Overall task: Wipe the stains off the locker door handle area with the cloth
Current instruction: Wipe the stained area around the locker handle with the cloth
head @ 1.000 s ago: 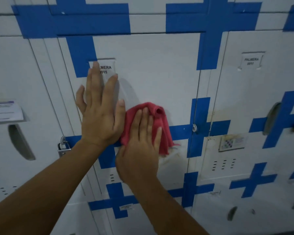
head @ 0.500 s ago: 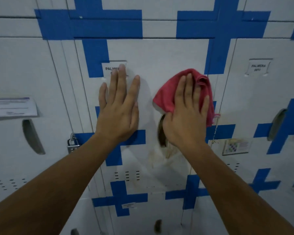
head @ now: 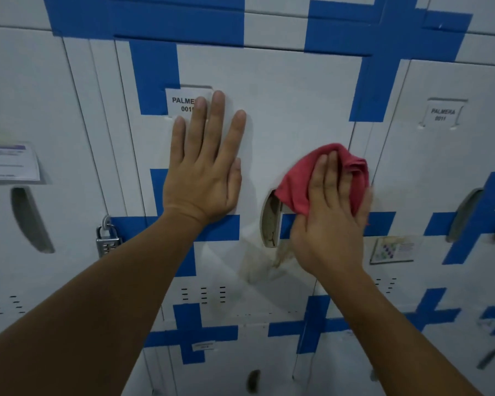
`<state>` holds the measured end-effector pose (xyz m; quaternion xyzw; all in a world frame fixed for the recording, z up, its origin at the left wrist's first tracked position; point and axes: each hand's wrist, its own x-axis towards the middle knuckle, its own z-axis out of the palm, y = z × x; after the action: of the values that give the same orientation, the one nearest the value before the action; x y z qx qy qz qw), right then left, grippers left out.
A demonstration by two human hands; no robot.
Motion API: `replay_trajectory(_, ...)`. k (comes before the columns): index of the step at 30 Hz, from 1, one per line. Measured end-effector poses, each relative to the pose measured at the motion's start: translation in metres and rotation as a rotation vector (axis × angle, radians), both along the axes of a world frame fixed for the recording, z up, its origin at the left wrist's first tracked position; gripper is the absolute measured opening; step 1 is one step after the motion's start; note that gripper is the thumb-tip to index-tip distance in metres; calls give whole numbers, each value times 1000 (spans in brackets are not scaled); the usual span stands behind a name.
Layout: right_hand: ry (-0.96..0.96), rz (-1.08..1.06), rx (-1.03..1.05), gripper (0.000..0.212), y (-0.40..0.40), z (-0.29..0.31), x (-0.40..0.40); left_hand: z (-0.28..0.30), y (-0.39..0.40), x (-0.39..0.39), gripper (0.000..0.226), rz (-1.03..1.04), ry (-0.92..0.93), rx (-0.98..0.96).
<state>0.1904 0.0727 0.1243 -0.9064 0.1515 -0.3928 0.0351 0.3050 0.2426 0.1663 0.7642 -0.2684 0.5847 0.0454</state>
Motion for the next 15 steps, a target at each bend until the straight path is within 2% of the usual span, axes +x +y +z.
replay_trajectory(4,-15,22,98,85,25,-6,8,0,-1,1,65,-3,6,5)
replay_trajectory(7,63,74,-57,85,27,-39,-3,-1,-1,1,65,-10,-2,4)
replay_trajectory(10,185,100,-149,95,9,-73,-13,-1,-1,2,65,-11,-18,2)
replay_trajectory(12,239,112,-194,97,1,-79,-16,0,0,3,65,-10,-25,2)
replay_trajectory(15,215,127,-225,93,0,-66,-16,-1,0,3,66,-14,-23,0)
